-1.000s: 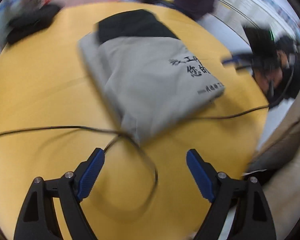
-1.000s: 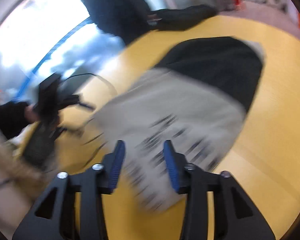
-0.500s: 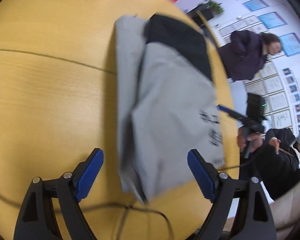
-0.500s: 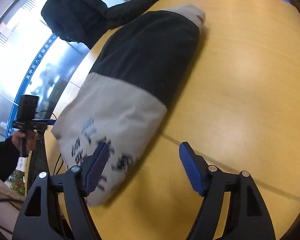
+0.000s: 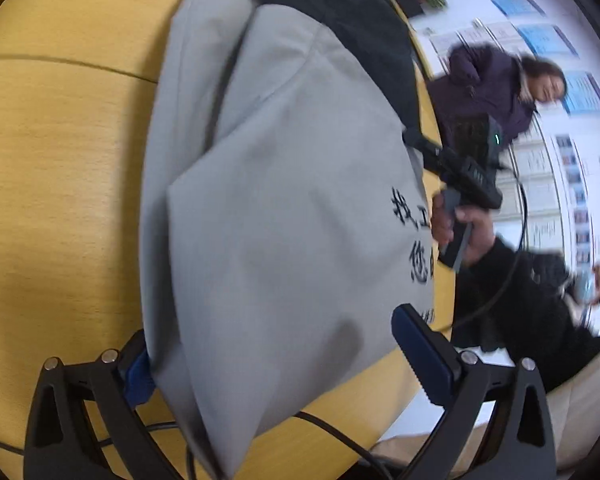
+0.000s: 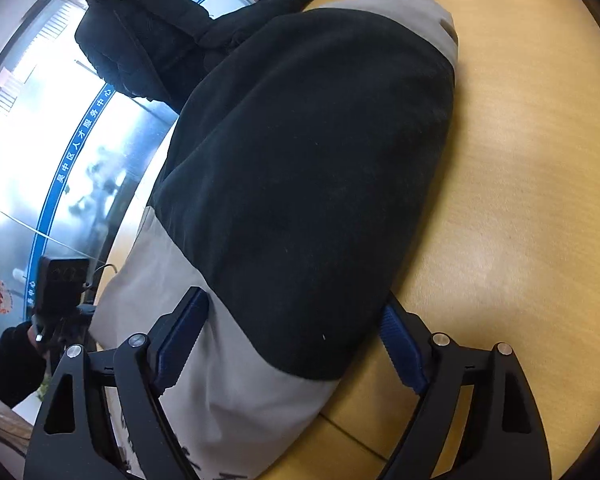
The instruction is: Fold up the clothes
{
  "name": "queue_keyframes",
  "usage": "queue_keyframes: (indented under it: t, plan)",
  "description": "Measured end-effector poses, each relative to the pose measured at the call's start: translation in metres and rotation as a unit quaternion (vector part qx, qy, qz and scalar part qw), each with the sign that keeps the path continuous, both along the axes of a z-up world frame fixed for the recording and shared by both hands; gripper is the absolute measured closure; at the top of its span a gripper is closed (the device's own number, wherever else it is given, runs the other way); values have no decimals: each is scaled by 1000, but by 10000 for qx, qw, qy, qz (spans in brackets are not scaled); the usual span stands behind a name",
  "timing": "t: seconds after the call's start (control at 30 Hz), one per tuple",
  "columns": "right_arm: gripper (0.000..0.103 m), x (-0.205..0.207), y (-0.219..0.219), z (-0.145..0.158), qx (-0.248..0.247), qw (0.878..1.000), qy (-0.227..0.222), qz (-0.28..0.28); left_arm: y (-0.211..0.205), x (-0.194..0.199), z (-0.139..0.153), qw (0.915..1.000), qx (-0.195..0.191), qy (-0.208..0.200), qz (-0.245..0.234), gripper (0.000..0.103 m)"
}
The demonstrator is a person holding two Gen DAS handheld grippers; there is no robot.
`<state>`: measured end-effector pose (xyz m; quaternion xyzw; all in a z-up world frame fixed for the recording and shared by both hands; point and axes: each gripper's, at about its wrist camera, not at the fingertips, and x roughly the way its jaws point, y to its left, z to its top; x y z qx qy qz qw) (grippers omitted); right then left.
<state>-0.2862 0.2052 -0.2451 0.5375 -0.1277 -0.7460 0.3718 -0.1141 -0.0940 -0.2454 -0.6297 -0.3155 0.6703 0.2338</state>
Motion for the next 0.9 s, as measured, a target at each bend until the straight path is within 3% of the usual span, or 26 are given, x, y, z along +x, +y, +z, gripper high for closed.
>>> queue_keyframes:
  t: [0.03,0.1,0.13,0.17,0.3,0.47,0.7,0.9]
  plan:
    - [27,1,0,-1,20,10000,19,-51,-2,0,-2,9999,35,-70,94,2]
    - [40,5,0,0,178,9997,105,-150,-3,2,-7,9997,22,-160,177,21]
    - [43,8,-1,1,280,9993,159,-186,-4,4,-9,9995,16,-205,219,55]
    - [49,11,-3,3,373,9988,207,-224,-5,5,-12,9993,10,-250,260,68]
    - [69,26,-11,12,684,9958,513,-327,-7,10,-18,9985,-32,-365,400,78]
    - [82,52,-23,40,937,9892,1059,-375,-7,30,0,9990,-52,-35,432,89]
    - [85,95,-60,106,931,9770,1914,-132,-49,61,50,9946,-152,475,908,91]
    - [86,57,-129,150,529,9744,2185,-2,-145,36,119,9847,-513,1168,1185,92]
